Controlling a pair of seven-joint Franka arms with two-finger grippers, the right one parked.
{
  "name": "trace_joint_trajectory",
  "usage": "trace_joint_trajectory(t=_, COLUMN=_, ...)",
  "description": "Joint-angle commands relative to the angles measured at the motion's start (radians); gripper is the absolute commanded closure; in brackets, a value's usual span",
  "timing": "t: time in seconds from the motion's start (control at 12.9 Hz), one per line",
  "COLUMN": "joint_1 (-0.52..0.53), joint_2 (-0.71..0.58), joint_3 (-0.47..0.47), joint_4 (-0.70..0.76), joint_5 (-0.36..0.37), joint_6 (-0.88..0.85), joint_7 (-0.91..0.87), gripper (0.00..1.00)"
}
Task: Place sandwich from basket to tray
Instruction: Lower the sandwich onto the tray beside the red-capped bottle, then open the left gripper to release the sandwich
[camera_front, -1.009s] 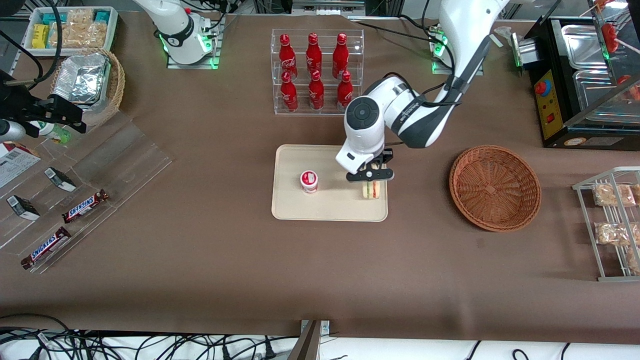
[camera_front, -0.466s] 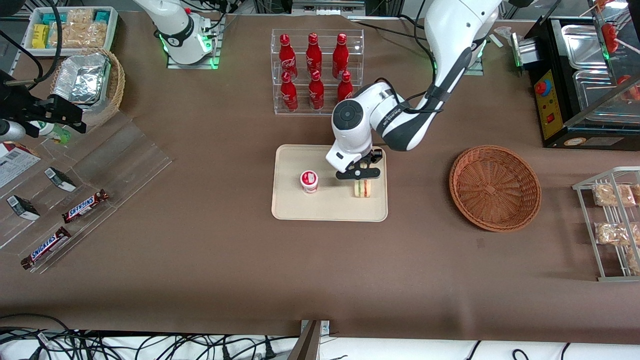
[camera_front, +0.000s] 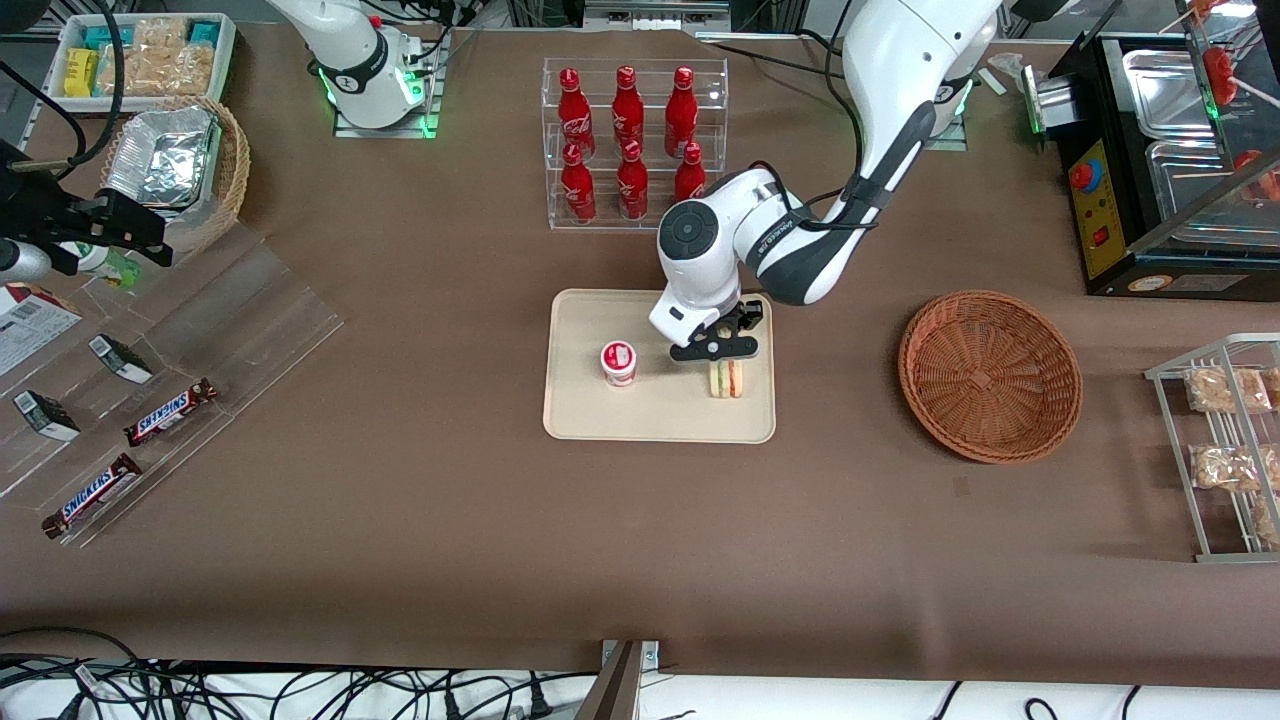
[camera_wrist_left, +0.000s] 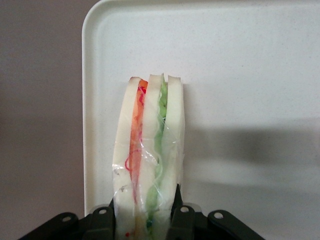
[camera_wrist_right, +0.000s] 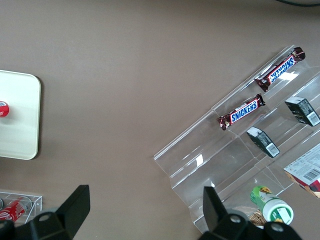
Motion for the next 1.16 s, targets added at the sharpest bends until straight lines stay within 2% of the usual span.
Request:
trace_joint_trajectory(t=0.0, joint_1=-0.013, joint_2=0.038, joint_3=0.008, joint_4=0.078, joint_5=0.027, joint_6=-0.01, joint_7=-0.016, gripper=0.58)
trace_joint_trajectory(t=0.08, joint_1=-0.013, joint_2=0.044, joint_3=0.009, joint_4=0.095, joint_5=0.025, joint_6=-0.012, joint_7=-0.017, gripper=0.53)
trace_joint_trajectory(t=0.16, joint_1=-0.012, joint_2=0.044, joint_3=0.009, joint_4=0.095, joint_5=0.027, joint_6=-0.012, joint_7=-0.016, gripper=0.3)
trace_joint_trajectory(t=0.23, joint_1=-0.012, joint_2=0.044, joint_3=0.009, joint_4=0.095, joint_5=0.027, joint_6=-0.013, joint_7=-0.016, gripper=0.11)
trace_joint_trajectory(t=0.47, joint_1=-0.01, joint_2=0.044, joint_3=0.011, joint_4=0.092, joint_5=0.028, joint_6=-0.013, joint_7=-0.016, gripper=0.06)
trace_joint_trajectory(t=0.54, joint_1=-0.007, joint_2=0.044, joint_3=0.013, joint_4=0.091, joint_5=0.028, joint_6=-0.015, joint_7=-0.014, gripper=0.0)
trace_joint_trajectory(t=0.85, joint_1=0.042, joint_2=-0.011, joint_3=0.01, joint_4=0.1, joint_5=0.01, joint_6=-0.039, joint_7=-0.009, gripper=0.0)
trace_joint_trajectory(t=1.09, joint_1=0.097, joint_2=-0.041, joint_3=-0.001, joint_4=0.184, joint_5=-0.014, joint_6=-0.192, joint_7=0.0, gripper=0.0)
